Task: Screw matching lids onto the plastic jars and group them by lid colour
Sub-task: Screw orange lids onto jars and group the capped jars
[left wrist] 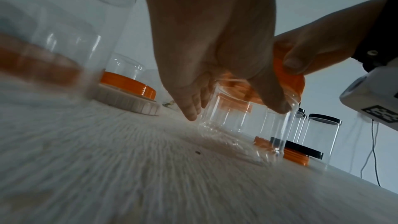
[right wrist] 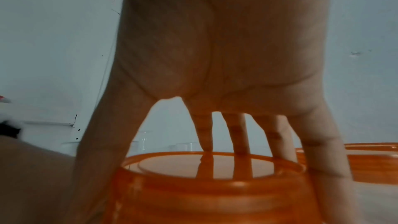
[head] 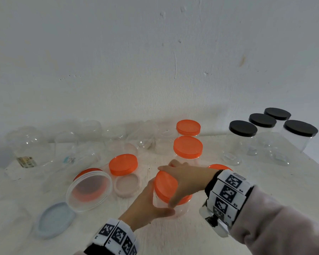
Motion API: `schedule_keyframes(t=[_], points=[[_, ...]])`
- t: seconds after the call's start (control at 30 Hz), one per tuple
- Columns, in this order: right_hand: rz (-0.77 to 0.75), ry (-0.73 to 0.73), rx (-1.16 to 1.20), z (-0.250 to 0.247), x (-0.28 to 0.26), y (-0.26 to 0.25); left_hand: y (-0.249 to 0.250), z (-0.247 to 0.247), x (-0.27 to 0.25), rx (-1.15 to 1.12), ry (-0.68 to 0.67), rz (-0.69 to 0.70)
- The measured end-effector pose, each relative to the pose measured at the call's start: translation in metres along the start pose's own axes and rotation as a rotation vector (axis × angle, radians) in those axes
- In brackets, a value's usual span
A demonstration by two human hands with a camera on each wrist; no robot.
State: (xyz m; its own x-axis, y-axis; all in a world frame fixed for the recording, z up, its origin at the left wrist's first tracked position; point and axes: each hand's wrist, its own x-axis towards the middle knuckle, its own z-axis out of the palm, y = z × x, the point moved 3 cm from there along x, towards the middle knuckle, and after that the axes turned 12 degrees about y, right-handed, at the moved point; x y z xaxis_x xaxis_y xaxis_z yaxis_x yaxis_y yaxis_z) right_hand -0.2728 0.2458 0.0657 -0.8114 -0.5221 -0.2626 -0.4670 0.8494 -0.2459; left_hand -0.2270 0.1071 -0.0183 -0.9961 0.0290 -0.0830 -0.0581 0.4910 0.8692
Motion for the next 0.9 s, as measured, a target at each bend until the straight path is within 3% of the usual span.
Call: schedule_keyframes(t=[0.43, 0.73, 0.9], points=[[-0.150, -0.069, -0.147, -0.008, 0.002, -0.009, -0.003, -0.001, 0.001, -0.085, 0.014, 0.001], [-0.019, -0.029, -0.190, 0.001, 0.010, -0.006, -0.008, 0.000, 0.003, -0.100, -0.003, -0.003], [-0.022, -0.002, -0.181, 0.003, 0.010, -0.006, -0.007, 0.000, 0.002, -0.091, 0.002, 0.015]])
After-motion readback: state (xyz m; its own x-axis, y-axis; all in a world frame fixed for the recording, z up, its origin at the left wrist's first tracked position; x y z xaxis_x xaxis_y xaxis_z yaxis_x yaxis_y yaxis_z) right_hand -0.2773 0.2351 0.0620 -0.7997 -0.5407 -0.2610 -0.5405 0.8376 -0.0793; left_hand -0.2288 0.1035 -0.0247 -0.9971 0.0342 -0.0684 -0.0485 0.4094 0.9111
